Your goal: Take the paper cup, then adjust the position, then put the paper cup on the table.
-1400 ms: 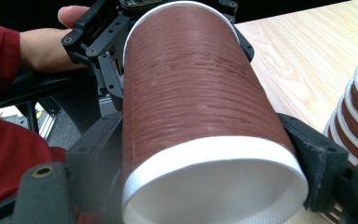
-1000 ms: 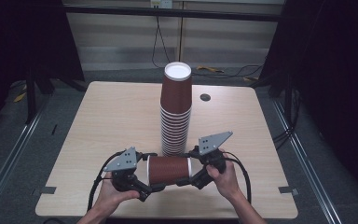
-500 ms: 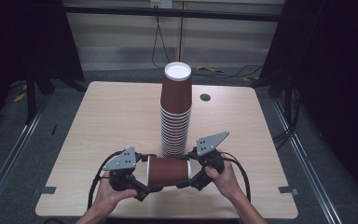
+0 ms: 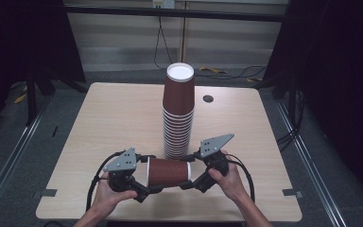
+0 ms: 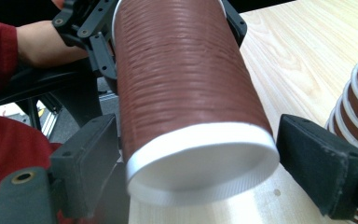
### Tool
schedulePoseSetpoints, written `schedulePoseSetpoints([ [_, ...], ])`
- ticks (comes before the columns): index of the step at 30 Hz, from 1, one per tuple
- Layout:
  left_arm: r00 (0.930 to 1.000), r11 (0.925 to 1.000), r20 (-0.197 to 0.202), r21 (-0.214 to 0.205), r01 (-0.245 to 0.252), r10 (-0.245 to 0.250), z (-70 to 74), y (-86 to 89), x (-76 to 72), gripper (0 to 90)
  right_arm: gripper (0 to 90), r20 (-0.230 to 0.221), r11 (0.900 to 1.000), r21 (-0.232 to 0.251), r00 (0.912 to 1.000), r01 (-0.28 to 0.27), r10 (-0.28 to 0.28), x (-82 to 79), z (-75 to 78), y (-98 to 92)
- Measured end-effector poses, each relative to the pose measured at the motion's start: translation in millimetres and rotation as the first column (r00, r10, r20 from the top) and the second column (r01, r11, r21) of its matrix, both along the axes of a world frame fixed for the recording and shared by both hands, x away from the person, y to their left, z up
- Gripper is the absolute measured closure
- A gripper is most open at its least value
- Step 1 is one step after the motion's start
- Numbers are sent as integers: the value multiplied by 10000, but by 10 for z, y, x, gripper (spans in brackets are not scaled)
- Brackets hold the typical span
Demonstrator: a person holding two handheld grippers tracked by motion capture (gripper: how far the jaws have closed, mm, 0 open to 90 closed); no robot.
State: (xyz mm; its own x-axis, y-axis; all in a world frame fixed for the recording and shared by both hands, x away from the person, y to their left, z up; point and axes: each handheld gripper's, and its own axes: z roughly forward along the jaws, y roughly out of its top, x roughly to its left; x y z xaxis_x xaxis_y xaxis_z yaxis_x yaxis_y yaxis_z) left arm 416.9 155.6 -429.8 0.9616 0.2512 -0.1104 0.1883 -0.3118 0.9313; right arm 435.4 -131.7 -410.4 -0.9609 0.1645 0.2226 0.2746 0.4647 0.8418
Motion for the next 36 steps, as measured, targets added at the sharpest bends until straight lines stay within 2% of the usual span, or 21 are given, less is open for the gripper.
schedulePoseSetpoints([
  [6, 9998, 9995, -35, 248, -212, 213, 17, 55, -6, 51, 132, 18, 9999, 34, 9999, 163, -163, 10, 0, -27],
  [18, 9967, 9955, -379, 652, -689, 715, 40, 157, 64, 51, 133, 159, 9981, 97, 9980, 612, -613, -28, 40, -153],
  [22, 9956, 9924, -460, 961, -770, 817, 44, 187, 81, 51, 134, 206, 9962, 153, 9961, 860, -863, -38, 46, -210],
  [33, 9915, 9848, -638, 1395, -1039, 1136, 67, 304, 154, 51, 134, 203, 9900, 149, 9898, 1405, -1408, -84, 11, -372],
  [36, 9903, 9807, -602, 1588, -1141, 1250, 73, 325, 169, 50, 135, 175, 9883, 201, 9883, 1514, -1518, -107, 7, -430],
])
